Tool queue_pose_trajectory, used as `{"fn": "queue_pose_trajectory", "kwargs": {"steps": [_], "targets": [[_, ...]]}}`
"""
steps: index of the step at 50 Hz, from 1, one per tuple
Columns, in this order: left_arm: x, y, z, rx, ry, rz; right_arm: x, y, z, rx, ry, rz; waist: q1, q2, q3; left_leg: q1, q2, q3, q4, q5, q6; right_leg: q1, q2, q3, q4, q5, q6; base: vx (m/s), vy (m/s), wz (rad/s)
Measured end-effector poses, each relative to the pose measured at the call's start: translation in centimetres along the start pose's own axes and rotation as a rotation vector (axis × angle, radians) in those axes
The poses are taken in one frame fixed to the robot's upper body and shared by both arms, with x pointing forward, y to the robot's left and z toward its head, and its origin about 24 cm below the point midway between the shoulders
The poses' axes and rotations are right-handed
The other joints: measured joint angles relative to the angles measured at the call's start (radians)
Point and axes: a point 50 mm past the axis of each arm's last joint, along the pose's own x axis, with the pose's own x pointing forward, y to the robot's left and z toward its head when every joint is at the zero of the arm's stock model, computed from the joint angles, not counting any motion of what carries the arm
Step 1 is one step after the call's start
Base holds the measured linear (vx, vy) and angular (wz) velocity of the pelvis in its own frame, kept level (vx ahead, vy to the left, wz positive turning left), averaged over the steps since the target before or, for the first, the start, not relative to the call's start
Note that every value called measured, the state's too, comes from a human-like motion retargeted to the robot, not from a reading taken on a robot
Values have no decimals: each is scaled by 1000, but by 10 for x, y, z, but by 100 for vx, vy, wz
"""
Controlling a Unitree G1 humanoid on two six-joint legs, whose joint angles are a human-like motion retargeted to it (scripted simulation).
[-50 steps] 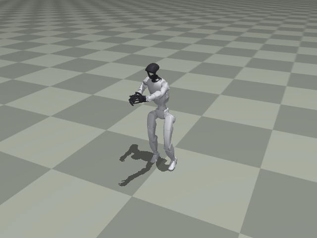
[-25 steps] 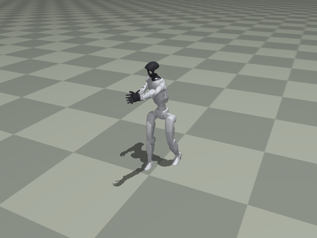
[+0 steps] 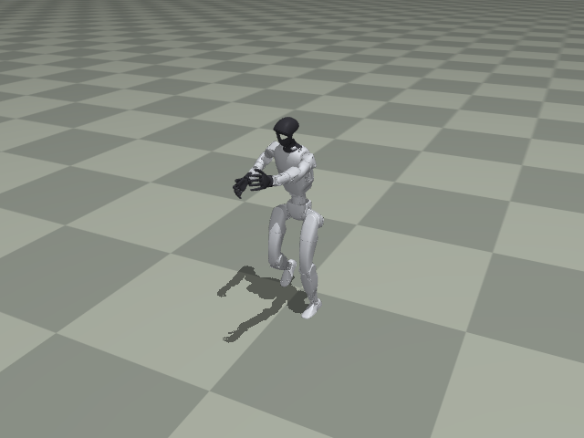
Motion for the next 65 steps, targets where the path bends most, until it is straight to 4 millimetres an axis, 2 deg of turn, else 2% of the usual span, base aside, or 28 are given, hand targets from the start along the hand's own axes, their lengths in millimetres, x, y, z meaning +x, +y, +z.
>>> {"fn": "queue_pose_trajectory", "kwargs": {"steps": [3, 6, 9, 12, 15, 17, 18, 20, 21, 22, 25, 28, 30, 32, 33, 35, 37, 40, 42, 45, 47, 50, 52, 53, 55, 58, 61, 65], "targets": [[9, 24, 8, 38, -9, 87, -22, -13, -6, -35, 52, -53, -66, 11, 28, 29, 11, 1, 84, -101, -10, -102, -5, -44, 5, -54, -45, 75, 17, 20], [13, 56, 4, 38, -23, 192, -36, -21, 7, -137, 14, -69, -151, 61, 22, 91, 19, -1, -24, -58, -72, -164, -13, -101, -260, -23, -66, 75, 13, 23], [12, 82, -2, 20, -40, 267, -43, -25, 25, -246, -44, -77, -233, 108, 26, 169, 7, -30, -156, 42, -128, -128, -18, -136, -679, 73, -27, 80, 5, 46], [10, 87, -15, 24, -1, 251, -49, -29, 30, -286, -13, -74, -283, 90, 50, 273, -36, -91, -150, 109, -138, 5, -23, -83, -977, 154, 20, 85, -3, 50], [9, 80, -12, 47, -29, 207, -56, -35, 44, -354, -45, -127, -275, 91, 47, 182, -89, -162, 169, 99, -108, 62, -27, -35, -1003, 205, -13, 78, -5, 36], [10, 68, -7, 73, -38, 153, -51, -34, 51, -380, -76, -118, -229, 118, 44, 76, -87, -181, 428, 56, -95, 46, 7, -30, -872, 120, -66, 76, -3, -21], [12, 66, 0, 76, -43, 141, -44, -31, 56, -389, -90, -98, -204, 121, 77, 55, -78, -178, 523, 27, -85, 57, 22, -29, -791, 55, -80, 75, 0, -44], [12, 60, 3, 111, -69, 107, -32, -18, 67, -431, -181, -47, -160, 134, 72, -30, -40, -154, 661, -30, -55, 40, 46, -28, -646, -54, -89, 76, 2, -45], [13, 58, 6, 102, -63, 106, -20, -10, 71, -437, -202, -3, -135, 124, 88, -40, -12, -121, 659, -50, -33, 66, 44, -21, -625, -76, -75, 78, 2, -49], [13, 55, 6, 97, -61, 102, -11, -1, 75, -446, -235, 40, -110, 115, 88, -58, 15, -89, 644, -65, -14, 85, 41, -15, -613, -91, -62, 80, 3, -48], [6, 36, -5, 75, -50, 60, 6, 32, 85, -439, -351, 182, -32, 87, 8, -109, 74, 4, 436, -61, 5, 138, 14, -3, -680, -65, -19, 83, 5, -37], [-2, 14, -17, 37, -11, 1, 15, 55, 88, -387, -379, 321, 26, 37, -38, -35, 73, 87, 32, 17, -40, 233, -28, 14, -778, 24, 13, 84, 12, -23], [-2, 13, -17, -6, -7, 8, 16, 60, 92, -387, -363, 367, 36, 38, -10, 52, 62, 76, -208, 84, -95, 301, -27, 16, -783, 83, 19, 82, 21, -4], [-4, 6, -17, 0, -12, -26, 15, 57, 83, -350, -321, 367, 44, 55, -3, 100, 64, 34, -285, 126, -106, 293, 6, 22, -650, 115, 3, 79, 25, -5], [-4, 6, -13, 5, -37, -24, 14, 51, 80, -340, -312, 339, 41, 64, -8, 90, 61, 14, -263, 128, -90, 241, 21, 15, -528, 114, -3, 74, 24, 0], [-1, 5, -2, 9, -60, -17, 13, 38, 65, -297, -238, 271, 37, 55, -8, 59, 52, 8, -135, 65, -38, 118, 33, -1, -260, 83, 2, 71, 20, -5], [6, 9, 19, -11, -81, 24, 12, 25, 48, -216, -142, 195, 28, 39, 47, 66, 55, 26, 12, -53, -3, 34, 31, -31, -65, 16, 10, 71, 17, -14], [12, 25, 28, -25, -86, 96, 1, 13, 25, -116, -42, 115, -9, 34, 83, 102, 67, 48, 98, -159, -19, -88, 9, -96, 20, -60, -2, 73, 16, -15], [13, 39, 18, -16, -61, 131, -8, 9, 20, -107, -26, 104, -62, 55, 70, 148, 67, 53, 46, -147, -55, -141, -9, -144, -94, -64, -23, 76, 15, 5], [7, 71, -15, 6, -30, 189, -23, 1, 26, -191, -72, 78, -178, 126, 17, 175, 68, 24, -55, -67, -120, -171, -18, -221, -468, 9, -36, 78, 10, 44], [4, 81, -29, 8, 20, 207, -28, -7, 33, -250, -61, 56, -240, 147, 40, 219, 55, -6, -65, -13, -132, -96, -13, -221, -765, 79, -25, 78, 2, 70], [-5, 91, -55, 75, 82, 180, -41, -19, 34, -284, -38, -17, -304, 132, 6, 187, 12, -49, 125, 21, -85, -26, -3, -111, -989, 189, -27, 78, -6, 59], [-4, 94, -53, 116, 86, 149, -43, -21, 36, -272, -27, -32, -293, 116, 20, 121, 12, -43, 362, 4, -42, -4, 25, -44, -946, 219, -67, 70, -5, -10], [0, 96, -44, 132, 68, 140, -40, -19, 39, -269, -41, -25, -270, 118, 43, 76, 30, -33, 487, -20, -26, -14, 50, -32, -872, 186, -94, 66, -2, -62], [7, 101, -24, 161, 24, 130, -28, -10, 47, -274, -82, 26, -213, 120, 88, -8, 80, -2, 690, -83, 0, -56, 100, -26, -671, 56, -129, 66, 1, -94], [10, 102, -12, 157, -5, 125, -4, 17, 54, -294, -141, 171, -137, 97, 112, -90, 119, 42, 758, -129, 21, -46, 123, -4, -523, -64, -113, 67, 5, -81], [9, 97, -16, 117, 8, 130, 22, 55, 56, -297, -195, 350, -81, 56, 110, -111, 110, 62, 559, -98, 3, 51, 100, 20, -582, -51, -85, 67, 8, -39], [4, 79, -29, 83, 37, 94, 34, 98, 60, -283, -264, 555, -36, -4, 66, -48, 90, 143, 23, 29, -36, 153, 34, 32, -686, 36, -57, 65, 13, 3]]}}
